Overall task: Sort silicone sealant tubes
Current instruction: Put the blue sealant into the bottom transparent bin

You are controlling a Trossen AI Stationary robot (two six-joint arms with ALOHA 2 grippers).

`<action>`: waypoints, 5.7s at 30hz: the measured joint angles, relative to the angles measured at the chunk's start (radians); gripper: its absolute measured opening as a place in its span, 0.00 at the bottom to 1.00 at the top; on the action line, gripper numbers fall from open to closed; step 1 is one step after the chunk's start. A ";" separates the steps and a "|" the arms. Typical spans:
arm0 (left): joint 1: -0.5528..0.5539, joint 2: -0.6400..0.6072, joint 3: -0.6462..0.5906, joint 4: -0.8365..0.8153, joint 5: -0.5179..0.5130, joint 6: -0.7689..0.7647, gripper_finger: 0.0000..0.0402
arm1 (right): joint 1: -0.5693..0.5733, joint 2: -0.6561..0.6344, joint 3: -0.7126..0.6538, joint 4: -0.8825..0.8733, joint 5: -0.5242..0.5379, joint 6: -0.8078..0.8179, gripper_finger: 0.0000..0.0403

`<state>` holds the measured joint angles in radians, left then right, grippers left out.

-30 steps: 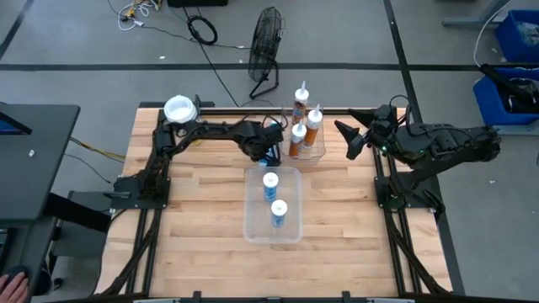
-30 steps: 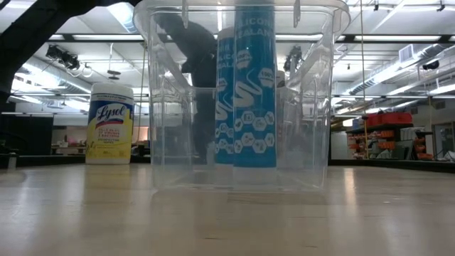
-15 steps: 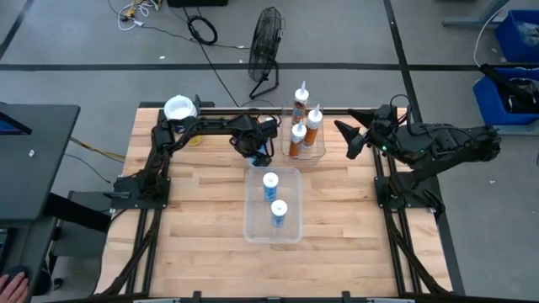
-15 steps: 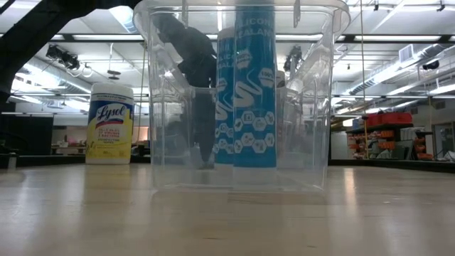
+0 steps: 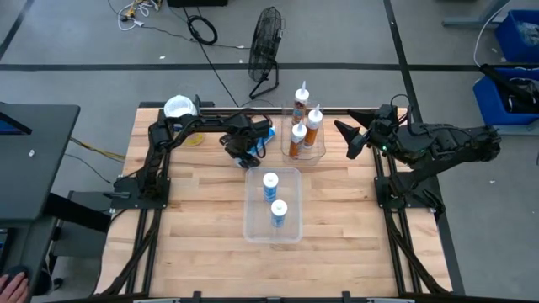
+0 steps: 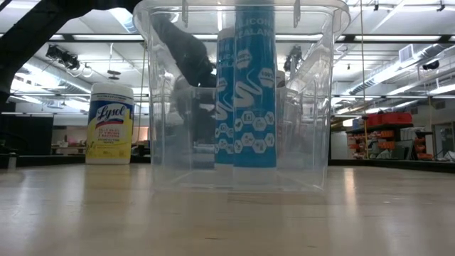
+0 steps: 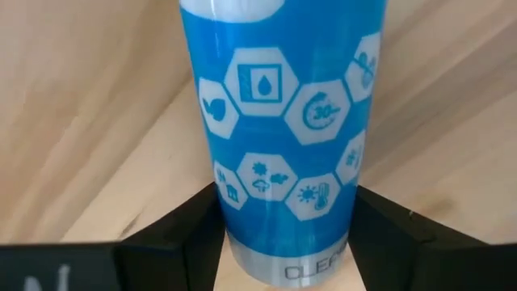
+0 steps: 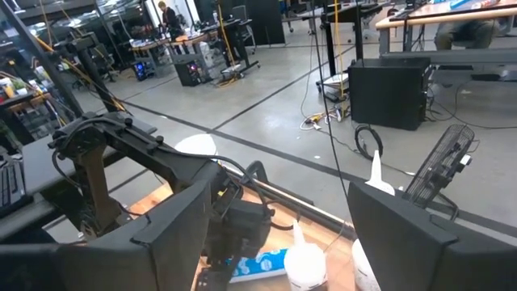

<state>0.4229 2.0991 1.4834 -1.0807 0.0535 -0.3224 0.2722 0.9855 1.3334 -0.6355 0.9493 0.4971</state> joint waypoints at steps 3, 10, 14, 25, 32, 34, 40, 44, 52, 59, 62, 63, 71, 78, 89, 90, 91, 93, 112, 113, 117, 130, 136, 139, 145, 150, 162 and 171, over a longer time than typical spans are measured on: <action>0.002 -0.001 -0.001 -0.051 -0.005 -0.005 0.55 | 0.000 0.000 0.000 0.000 0.000 0.000 0.73; -0.008 0.001 -0.004 -0.197 -0.005 -0.011 0.55 | 0.000 0.000 0.000 0.006 0.001 -0.008 0.73; -0.033 0.001 -0.004 -0.263 0.018 -0.009 0.54 | 0.000 0.000 0.000 0.006 0.001 -0.027 0.73; -0.140 -0.011 -0.153 -0.264 0.181 -0.096 0.57 | 0.000 0.000 0.000 0.005 -0.017 -0.094 0.73; -0.179 -0.034 -0.154 -0.279 0.165 -0.118 0.61 | 0.000 0.000 0.000 -0.016 -0.027 -0.098 0.73; -0.171 -0.040 -0.156 -0.284 0.161 -0.113 0.62 | 0.000 0.000 0.000 -0.020 -0.032 -0.098 0.73; -0.151 -0.051 -0.156 -0.297 0.083 -0.105 0.62 | 0.000 0.000 0.000 -0.021 -0.062 -0.094 0.73; -0.151 -0.051 -0.155 -0.310 0.047 -0.097 0.63 | 0.000 0.000 0.000 -0.023 -0.076 -0.091 0.73; -0.134 -0.084 -0.154 -0.333 0.031 -0.023 0.63 | -0.001 0.000 0.000 -0.025 -0.070 -0.094 0.73; -0.086 -0.190 -0.132 -0.267 -0.033 0.012 0.63 | -0.001 0.000 0.000 -0.026 -0.068 -0.094 0.73; -0.055 -0.263 -0.127 -0.159 -0.041 0.038 0.63 | -0.009 0.000 0.000 -0.026 -0.068 -0.092 0.73; -0.044 -0.285 -0.127 -0.115 -0.039 0.038 0.63 | -0.013 0.000 0.000 -0.026 -0.068 -0.091 0.73; 0.032 -0.364 -0.127 0.249 -0.035 0.028 0.63 | -0.038 0.000 0.000 0.001 -0.070 -0.070 0.73; 0.040 -0.364 -0.133 0.347 -0.043 0.037 0.63 | -0.050 0.000 0.000 0.010 -0.076 -0.005 0.73; -0.012 -0.257 -0.134 0.291 -0.009 0.078 0.63 | -0.050 0.009 0.000 0.014 -0.068 0.038 0.73; -0.018 -0.244 -0.134 0.292 -0.009 0.079 0.63 | -0.050 0.009 0.000 0.014 -0.067 0.040 0.73; -0.023 -0.233 -0.134 0.294 -0.009 0.086 0.63 | -0.050 0.010 0.000 0.014 -0.064 0.041 0.73; -0.031 -0.218 -0.134 0.294 -0.011 0.099 0.63 | -0.050 0.010 0.000 0.014 -0.060 0.047 0.73; -0.040 -0.138 -0.136 0.333 0.050 0.099 0.63 | -0.068 0.010 0.000 0.014 -0.042 0.069 0.73; -0.041 -0.132 -0.136 0.332 0.053 0.104 0.63 | -0.069 0.010 0.000 0.015 -0.042 0.068 0.73; -0.042 -0.111 -0.134 0.338 0.056 0.109 0.63 | -0.069 0.010 0.000 0.021 -0.042 0.068 0.73; -0.039 -0.103 -0.137 0.379 0.015 0.207 0.56 | -0.077 0.010 0.000 0.029 -0.042 0.070 0.73; -0.020 -0.106 -0.137 0.374 0.025 0.238 0.56 | -0.077 0.010 0.000 0.034 -0.042 0.067 0.73; -0.002 -0.118 -0.138 0.357 0.020 0.251 0.56 | -0.077 0.010 0.000 0.034 -0.042 0.067 0.73; 0.031 -0.202 -0.138 0.341 0.026 0.293 0.56 | -0.077 0.010 0.000 0.059 -0.042 0.061 0.73; 0.060 -0.322 -0.138 0.341 0.042 0.301 0.56 | -0.077 0.010 0.000 0.103 -0.043 0.042 0.73; 0.077 -0.648 -0.137 0.351 0.051 0.199 0.56 | -0.077 0.010 0.000 0.216 -0.079 -0.018 0.73; 0.054 -0.858 -0.137 0.502 0.060 0.039 0.56 | -0.077 0.024 0.000 0.254 -0.145 0.016 0.73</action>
<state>0.4766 1.2407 1.3464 -0.5785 0.1133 -0.2830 0.1947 1.0091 1.3334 -0.3816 0.8039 0.5132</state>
